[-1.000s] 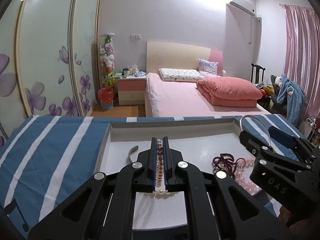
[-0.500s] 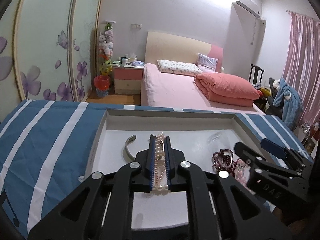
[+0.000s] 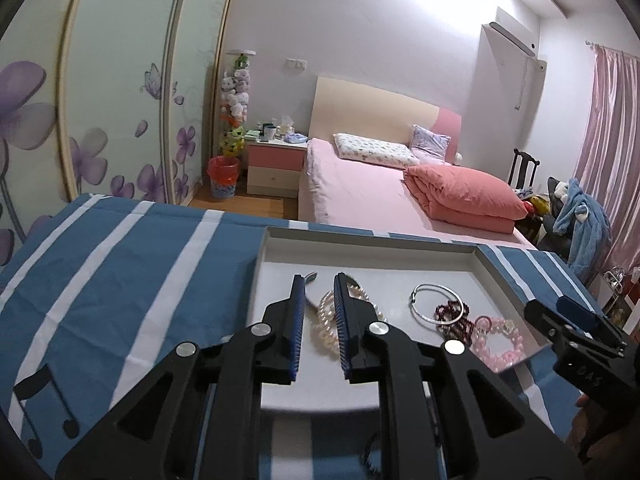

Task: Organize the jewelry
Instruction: 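Open both tools over the grey tray to drop the bracelet and bangle, then grasp the white pearl earring with the right tool while the left grasps the black bead bracelet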

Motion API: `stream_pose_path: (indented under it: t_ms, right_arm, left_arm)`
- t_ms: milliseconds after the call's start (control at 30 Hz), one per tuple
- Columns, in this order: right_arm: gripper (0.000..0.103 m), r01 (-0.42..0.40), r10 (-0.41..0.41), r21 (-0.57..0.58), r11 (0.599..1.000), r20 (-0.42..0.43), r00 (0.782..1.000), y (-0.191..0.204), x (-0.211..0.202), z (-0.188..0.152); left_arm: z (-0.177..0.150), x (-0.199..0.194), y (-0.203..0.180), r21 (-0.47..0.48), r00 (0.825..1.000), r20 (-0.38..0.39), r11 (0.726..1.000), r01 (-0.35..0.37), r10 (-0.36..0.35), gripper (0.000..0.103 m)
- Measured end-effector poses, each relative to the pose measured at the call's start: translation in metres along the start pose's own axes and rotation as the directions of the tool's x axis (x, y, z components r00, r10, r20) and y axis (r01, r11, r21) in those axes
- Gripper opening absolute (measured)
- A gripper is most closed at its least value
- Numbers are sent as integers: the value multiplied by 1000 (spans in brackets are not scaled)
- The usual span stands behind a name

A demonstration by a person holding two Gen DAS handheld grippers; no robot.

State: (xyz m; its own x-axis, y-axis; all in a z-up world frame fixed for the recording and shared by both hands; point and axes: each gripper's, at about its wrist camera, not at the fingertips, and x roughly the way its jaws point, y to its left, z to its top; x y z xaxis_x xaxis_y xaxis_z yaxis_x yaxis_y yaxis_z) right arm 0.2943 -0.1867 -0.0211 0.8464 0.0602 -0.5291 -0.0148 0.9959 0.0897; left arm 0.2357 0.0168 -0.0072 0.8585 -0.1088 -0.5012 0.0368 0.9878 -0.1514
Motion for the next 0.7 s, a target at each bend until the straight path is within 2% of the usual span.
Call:
stream_pose_path:
  t_ms: [133,200,233,433,600,700]
  right_arm:
    - [75,-9,9,-20,1000,-2,1000,4,-19,-10]
    - [75,-17,17,-34,999,-10,1000,6,-30,-17]
    - [75,-22,21,-41,999,-17,1000,7,-34,-22]
    - [74,-87,75,-98,991,-119,990,18,-54,-60]
    - [55,-166,128,-145,975,-239,962,34,-56,-91]
    - [48,-183,135,-152,971,-282,950,41,-53,-103]
  left_arm:
    - [-8,-19,8,-8,1000,-2,1000,-6,6,17]
    - [-12,-26,12,-9,1000,-4,1000,-13,13,32]
    - [-16,-31,14,-11,1000,-4,1000,-18,18,34]
    - [-41,-48,30,-16,998,-58,999,-40,39,37]
    - [-54,-51,41,-33,994,-98,998,-56,52,46]
    - [-56,-53,42,-32,993,-107,998,-57,53,49]
